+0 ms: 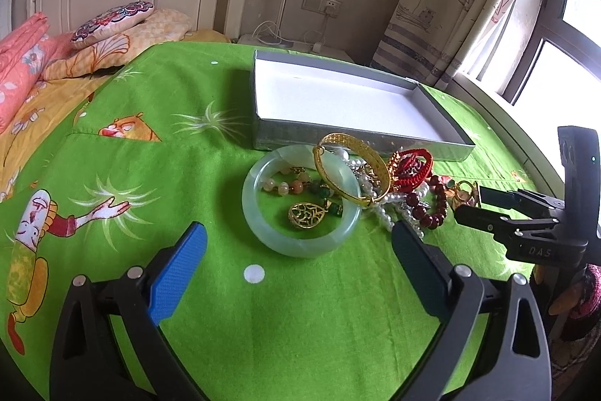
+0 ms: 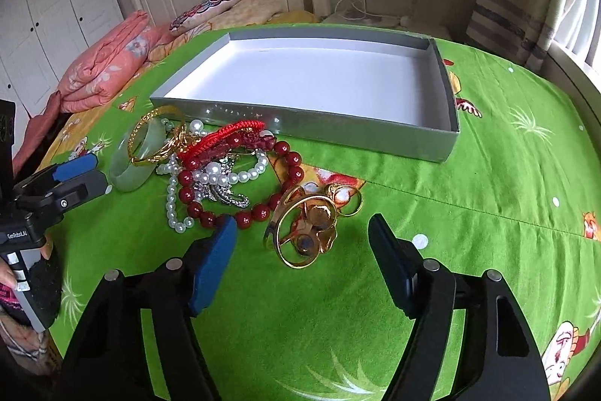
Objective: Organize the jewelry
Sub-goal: 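Close the right tool on the gold ring ornament while the left tool grasps the gold bangle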
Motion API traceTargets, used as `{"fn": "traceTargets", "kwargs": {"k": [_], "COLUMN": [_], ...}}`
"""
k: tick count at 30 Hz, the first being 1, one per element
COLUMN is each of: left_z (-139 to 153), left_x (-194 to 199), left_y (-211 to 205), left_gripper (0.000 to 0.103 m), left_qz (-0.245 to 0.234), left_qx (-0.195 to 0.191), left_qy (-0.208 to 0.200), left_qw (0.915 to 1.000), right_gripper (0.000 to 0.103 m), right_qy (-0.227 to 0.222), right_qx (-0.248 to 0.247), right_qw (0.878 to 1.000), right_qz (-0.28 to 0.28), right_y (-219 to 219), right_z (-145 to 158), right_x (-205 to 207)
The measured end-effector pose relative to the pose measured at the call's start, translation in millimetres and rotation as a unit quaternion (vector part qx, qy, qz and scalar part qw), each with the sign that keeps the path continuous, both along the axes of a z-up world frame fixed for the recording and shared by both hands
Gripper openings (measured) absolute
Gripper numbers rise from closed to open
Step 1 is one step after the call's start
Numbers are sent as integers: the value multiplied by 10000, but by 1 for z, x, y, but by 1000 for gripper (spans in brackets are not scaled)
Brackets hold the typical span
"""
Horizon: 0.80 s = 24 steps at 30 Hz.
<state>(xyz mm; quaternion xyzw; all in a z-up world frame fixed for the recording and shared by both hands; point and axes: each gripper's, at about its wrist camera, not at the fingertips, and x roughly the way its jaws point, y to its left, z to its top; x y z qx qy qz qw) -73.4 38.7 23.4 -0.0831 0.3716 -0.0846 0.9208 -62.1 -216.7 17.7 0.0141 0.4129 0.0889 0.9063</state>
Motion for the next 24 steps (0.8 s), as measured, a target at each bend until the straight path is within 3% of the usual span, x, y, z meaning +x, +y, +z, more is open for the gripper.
{"fn": "traceTargets", "kwargs": {"k": [3, 4, 9, 17, 20, 24], "left_z": [-1, -1, -1, 9, 16, 13], "left_x": [0, 1, 1, 12, 25, 45], "left_y": [-3, -4, -6, -33, -50, -68], "left_gripper": [93, 93, 87, 86, 86, 86], "left_qz": [-46, -54, -79, -477, -775, -1312], "left_qx": [43, 57, 117, 625, 1168, 1893], "left_qy": [17, 31, 32, -83, -181, -103], "left_qw": [10000, 10000, 9999, 9969, 9900, 9731], "right_gripper": [41, 39, 38, 38, 38, 38], "right_qy": [-14, 3, -279, -495, -507, -522], "right_qx": [-91, -126, -35, -3, 42, 63], "right_qw": [10000, 9999, 9996, 9986, 9985, 9984], "right_qz": [-10, -30, -96, -176, -196, -197], "right_y": [4, 5, 1, -1, -3, -4], "right_z": [-2, -4, 1, 6, 6, 6], "right_x": [1, 1, -9, -16, -17, -18]}}
